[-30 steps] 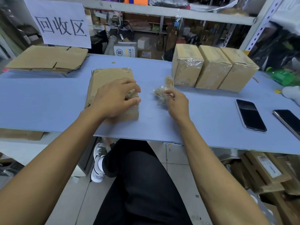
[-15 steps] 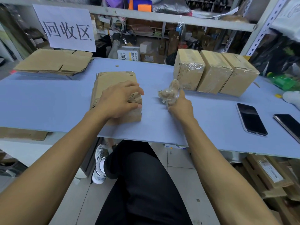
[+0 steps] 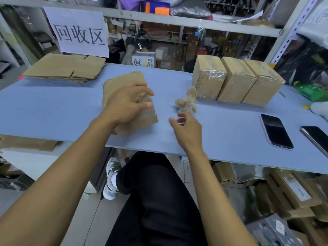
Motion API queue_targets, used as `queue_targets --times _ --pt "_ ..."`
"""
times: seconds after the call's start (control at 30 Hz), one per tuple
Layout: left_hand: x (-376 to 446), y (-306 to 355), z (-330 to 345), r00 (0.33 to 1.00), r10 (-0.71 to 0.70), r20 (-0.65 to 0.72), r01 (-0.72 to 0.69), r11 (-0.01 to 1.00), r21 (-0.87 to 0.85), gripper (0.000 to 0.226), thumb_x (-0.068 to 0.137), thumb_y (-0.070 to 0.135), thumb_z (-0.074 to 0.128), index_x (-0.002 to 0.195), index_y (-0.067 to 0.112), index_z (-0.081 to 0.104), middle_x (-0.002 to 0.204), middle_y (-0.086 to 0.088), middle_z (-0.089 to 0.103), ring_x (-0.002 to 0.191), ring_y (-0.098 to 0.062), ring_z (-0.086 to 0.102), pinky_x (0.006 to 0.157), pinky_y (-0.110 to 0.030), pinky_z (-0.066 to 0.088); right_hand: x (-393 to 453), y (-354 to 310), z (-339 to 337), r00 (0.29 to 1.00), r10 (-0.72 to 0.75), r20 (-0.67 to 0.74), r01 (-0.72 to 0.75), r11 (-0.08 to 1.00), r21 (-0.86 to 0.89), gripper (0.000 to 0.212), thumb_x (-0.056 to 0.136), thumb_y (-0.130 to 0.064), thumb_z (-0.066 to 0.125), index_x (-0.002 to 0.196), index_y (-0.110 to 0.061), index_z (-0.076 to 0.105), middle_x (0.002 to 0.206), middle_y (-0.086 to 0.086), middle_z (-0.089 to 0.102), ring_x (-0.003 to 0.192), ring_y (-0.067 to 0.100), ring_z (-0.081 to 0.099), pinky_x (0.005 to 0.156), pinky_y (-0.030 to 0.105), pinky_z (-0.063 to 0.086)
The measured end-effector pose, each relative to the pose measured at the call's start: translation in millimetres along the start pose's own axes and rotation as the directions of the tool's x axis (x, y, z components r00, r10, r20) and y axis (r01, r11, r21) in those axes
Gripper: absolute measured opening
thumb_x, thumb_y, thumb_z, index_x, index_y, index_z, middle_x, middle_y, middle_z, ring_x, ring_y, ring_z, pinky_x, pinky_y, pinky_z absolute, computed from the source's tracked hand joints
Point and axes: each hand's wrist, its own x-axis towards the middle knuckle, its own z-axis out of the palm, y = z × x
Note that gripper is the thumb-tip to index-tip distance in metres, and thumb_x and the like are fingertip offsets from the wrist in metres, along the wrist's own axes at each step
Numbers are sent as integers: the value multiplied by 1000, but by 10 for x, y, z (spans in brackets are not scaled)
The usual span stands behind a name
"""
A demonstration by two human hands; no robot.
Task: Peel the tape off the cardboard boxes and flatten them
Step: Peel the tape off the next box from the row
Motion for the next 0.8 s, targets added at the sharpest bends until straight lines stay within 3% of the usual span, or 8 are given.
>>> queue_targets --times 0.07,0.13,0.3,0.47,0.57,0.8 --pt "-116 24 -141 992 -17 -124 1 991 -133 29 74 38 68 104 40 68 131 20 54 124 8 45 100 -6 29 -120 -108 123 985 -6 170 -18 990 138 61 89 -44 72 143 -27 50 132 -5 55 115 13 57 99 33 49" --pt "-299 29 -224 977 -41 -211 -2 980 -201 29 78 30 68 107 34 69 137 16 53 131 2 45 103 -7 30 -204 -242 250 961 -63 270 -4 970 241 69 86 -41 78 146 -34 45 138 -8 51 121 11 56 99 34 49" --pt "-876 1 -129 910 -131 -393 -43 914 -403 26 86 26 66 108 41 65 147 8 51 139 -10 45 115 -42 38 -404 -536 483 980 -191 55 146 879 455 56 74 -17 89 118 -27 57 112 -7 68 94 4 67 79 27 57" --pt "-1297 145 68 868 -214 -448 -110 797 -594 26 87 6 64 107 22 63 146 -1 52 137 -14 49 104 -24 44 -711 -440 493 962 -272 -16 260 897 357 72 64 -32 93 122 -32 50 124 -7 57 110 5 59 91 34 55" --pt "-1308 200 93 873 -202 -444 -98 820 -564 26 86 9 65 103 28 66 145 0 53 137 -15 48 107 -29 44 -774 -376 485 947 -322 -14 313 909 276 83 64 -34 92 133 -30 46 131 -10 49 122 6 51 99 37 50" --pt "-1350 297 84 876 -223 -427 -22 867 -498 23 84 12 73 102 27 69 140 2 52 133 -5 49 106 -32 49 -749 -321 409 939 -343 -42 337 885 322 73 71 -19 89 134 -31 54 133 -14 56 124 10 56 103 39 49"
